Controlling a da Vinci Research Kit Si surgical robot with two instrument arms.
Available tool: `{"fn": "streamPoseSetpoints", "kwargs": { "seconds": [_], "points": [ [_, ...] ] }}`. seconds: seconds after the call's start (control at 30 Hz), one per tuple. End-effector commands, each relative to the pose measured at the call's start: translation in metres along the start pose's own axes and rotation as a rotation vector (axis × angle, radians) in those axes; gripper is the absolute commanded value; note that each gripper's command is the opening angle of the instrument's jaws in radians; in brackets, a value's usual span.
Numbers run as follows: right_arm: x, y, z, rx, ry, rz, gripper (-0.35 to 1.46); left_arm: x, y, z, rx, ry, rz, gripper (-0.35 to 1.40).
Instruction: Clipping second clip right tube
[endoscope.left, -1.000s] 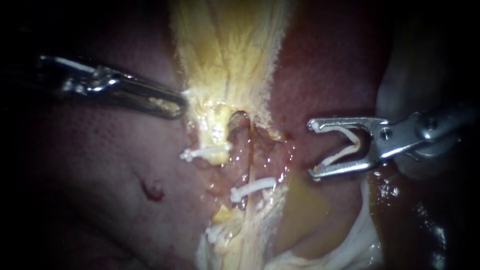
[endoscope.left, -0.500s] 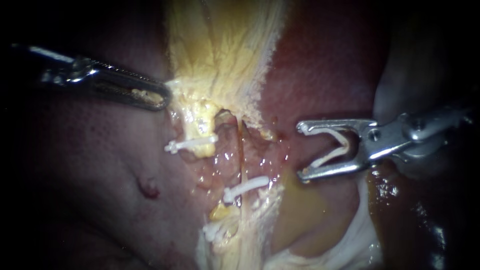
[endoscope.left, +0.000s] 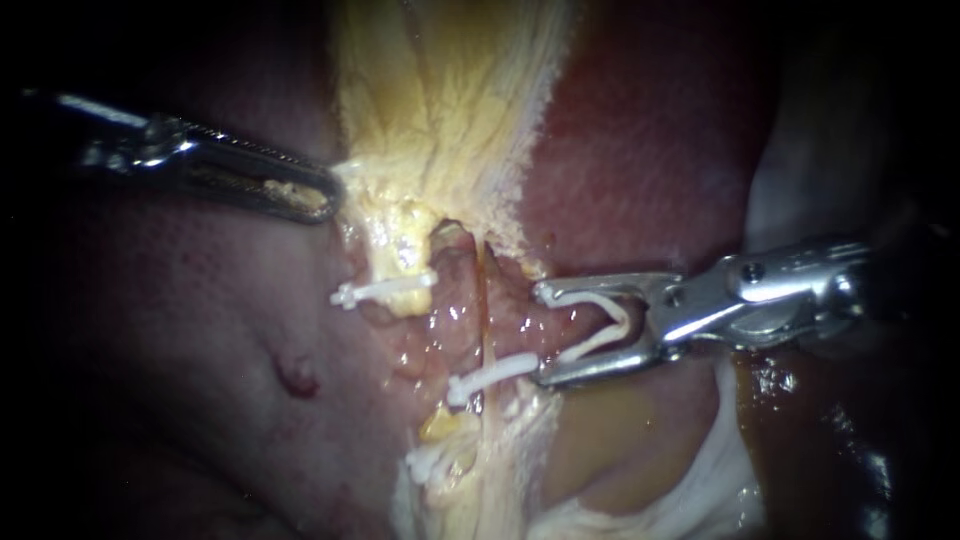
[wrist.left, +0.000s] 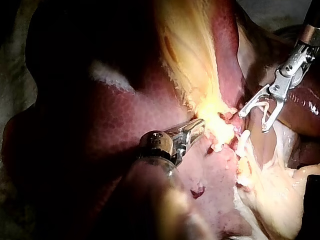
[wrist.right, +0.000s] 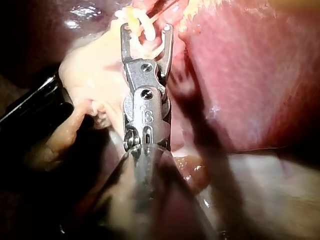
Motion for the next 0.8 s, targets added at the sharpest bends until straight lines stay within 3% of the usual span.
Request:
{"fn": "streamPoseSetpoints", "kwargs": {
  "seconds": [0.03, 0.3, 0.5, 0.8],
  "points": [
    [-0.0003, 0.0002, 0.0003, 0.002, -0.001, 0.004, 0.50, 0.0000, 0.0000, 0.0001, 0.000, 0.000, 0.000, -0.35],
    [-0.0016, 0.0016, 0.0028, 0.018, -0.002, 0.033, 0.50, 0.0001, 0.0000, 0.0002, -0.001, 0.000, 0.000, -0.35],
    [-0.0017, 0.0019, 0.0047, 0.042, -0.008, 0.046, 0.50, 0.0000, 0.0000, 0.0003, -0.002, -0.001, 0.000, -0.35],
    [-0.0017, 0.0018, 0.0065, 0.109, 0.036, 0.082, 0.50, 0.0001, -0.0001, 0.0004, -0.002, -0.001, 0.000, -0.35]
  ]
}}
